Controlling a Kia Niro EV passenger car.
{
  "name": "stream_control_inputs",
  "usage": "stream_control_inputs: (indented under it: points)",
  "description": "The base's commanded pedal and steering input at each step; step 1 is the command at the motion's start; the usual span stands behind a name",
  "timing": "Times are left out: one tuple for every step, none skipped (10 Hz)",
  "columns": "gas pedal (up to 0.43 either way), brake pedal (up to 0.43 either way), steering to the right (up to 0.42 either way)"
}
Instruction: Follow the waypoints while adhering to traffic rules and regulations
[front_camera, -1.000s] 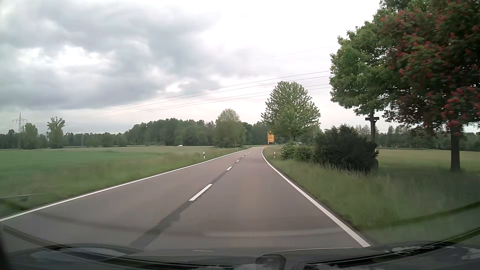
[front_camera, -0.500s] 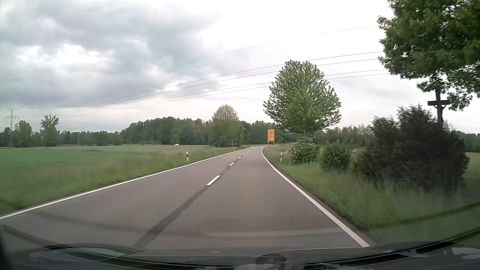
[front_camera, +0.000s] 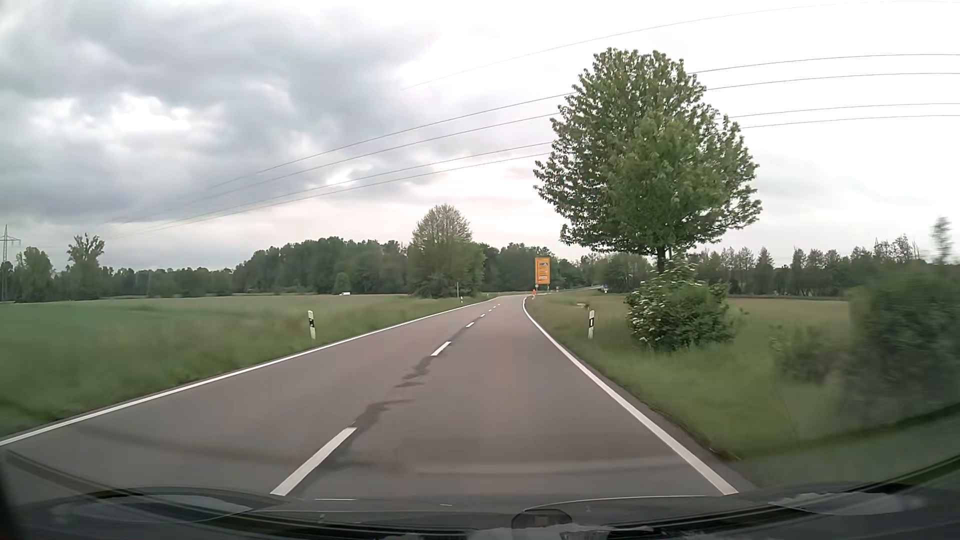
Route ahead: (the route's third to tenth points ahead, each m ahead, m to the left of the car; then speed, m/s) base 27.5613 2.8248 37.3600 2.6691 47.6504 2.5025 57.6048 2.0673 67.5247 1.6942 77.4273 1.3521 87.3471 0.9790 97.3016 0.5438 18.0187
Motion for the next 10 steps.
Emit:
stream_control_inputs:
  points:
    - [0.067, 0.0, 0.004]
    - [0.067, 0.0, 0.004]
    - [0.067, 0.0, 0.004]
    - [0.067, 0.0, 0.004]
    - [0.067, 0.0, 0.004]
    - [0.067, 0.0, 0.004]
    - [0.067, 0.0, 0.004]
    - [0.067, 0.0, 0.004]
    - [0.067, 0.0, 0.004]
    - [0.067, 0.0, 0.004]
